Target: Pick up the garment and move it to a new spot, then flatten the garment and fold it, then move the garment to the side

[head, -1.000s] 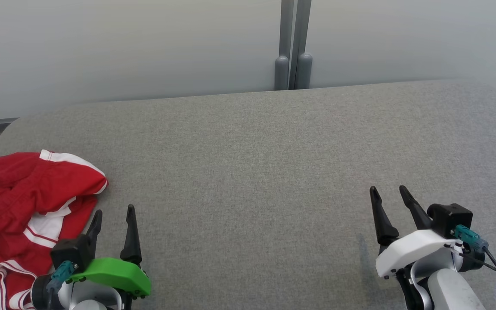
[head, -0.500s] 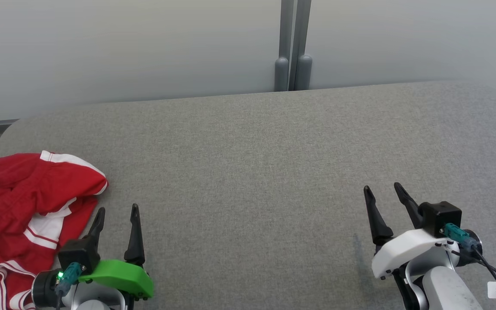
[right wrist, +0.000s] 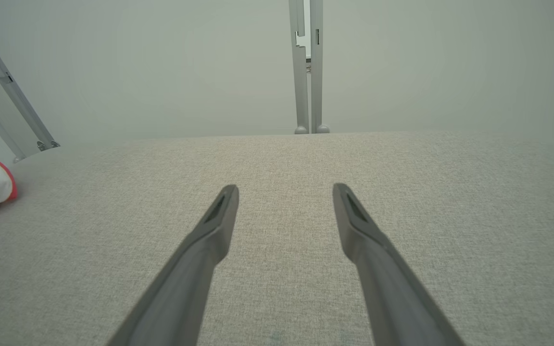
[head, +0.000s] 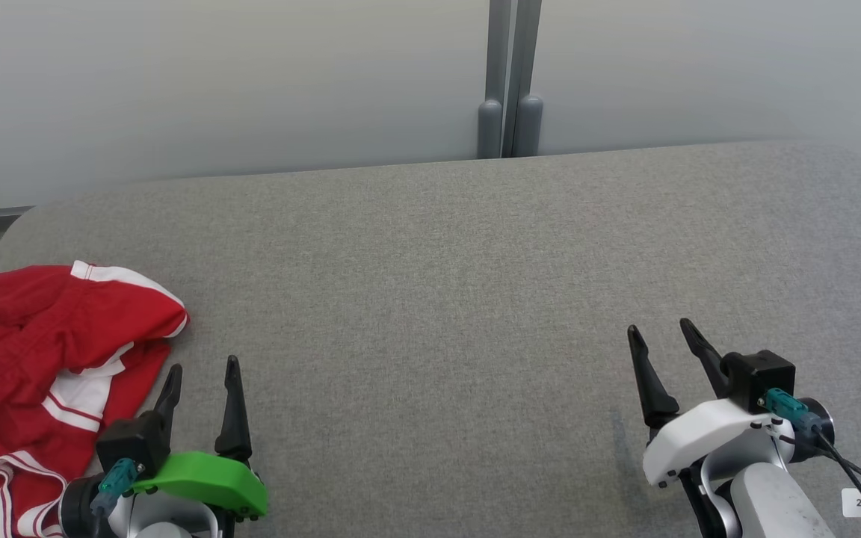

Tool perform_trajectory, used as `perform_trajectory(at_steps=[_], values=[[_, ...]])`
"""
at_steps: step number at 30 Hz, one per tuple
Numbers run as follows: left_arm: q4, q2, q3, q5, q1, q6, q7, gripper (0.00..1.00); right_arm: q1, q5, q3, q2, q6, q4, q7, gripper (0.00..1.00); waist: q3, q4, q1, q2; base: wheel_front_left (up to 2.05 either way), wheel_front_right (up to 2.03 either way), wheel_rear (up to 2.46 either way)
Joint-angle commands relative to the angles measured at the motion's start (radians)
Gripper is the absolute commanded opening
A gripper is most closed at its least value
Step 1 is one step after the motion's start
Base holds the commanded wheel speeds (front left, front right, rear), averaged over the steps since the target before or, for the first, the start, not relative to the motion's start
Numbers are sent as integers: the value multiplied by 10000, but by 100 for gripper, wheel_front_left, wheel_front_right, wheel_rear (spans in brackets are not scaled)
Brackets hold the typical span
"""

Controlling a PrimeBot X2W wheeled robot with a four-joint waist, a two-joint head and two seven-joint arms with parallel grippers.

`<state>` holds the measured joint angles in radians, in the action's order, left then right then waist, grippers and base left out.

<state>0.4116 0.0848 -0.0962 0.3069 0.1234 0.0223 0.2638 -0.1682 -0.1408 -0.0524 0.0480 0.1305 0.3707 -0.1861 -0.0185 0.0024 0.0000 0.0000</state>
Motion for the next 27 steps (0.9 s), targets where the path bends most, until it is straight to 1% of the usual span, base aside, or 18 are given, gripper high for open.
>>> perform_trajectory(at_steps=[1, 8, 14, 16, 20, 27], values=[[4, 68, -10, -33, 106, -20, -36, 100, -80, -42, -6, 43, 2, 12, -28, 100, -1, 4, 0, 0, 0, 0, 0], [19, 129, -114, -120, 131, -124, -37, 100, -60, -46, 8, 43, 2, 39, -68, 100, 8, 71, 0, 0, 0, 0, 0], [38, 196, -151, -215, 154, -327, -37, 100, 60, -65, 11, 41, 2, -39, -45, 100, 45, 458, 0, 0, 0, 0, 0], [18, 201, -171, -238, 122, -399, -34, 100, 103, -70, 3, 38, 2, -59, -43, 100, 56, 689, 0, 0, 0, 0, 0], [-16, 214, -185, -129, 7, -377, -94, 100, 203, -94, -35, 37, 2, -110, -37, 100, 41, 1305, 0, 0, 0, 0, 0], [-139, 403, -170, -179, -227, -600, -280, 100, 307, -174, -173, 38, 2, -147, 21, 100, -39, 2497, 0, 0, 0, 0, 0]])
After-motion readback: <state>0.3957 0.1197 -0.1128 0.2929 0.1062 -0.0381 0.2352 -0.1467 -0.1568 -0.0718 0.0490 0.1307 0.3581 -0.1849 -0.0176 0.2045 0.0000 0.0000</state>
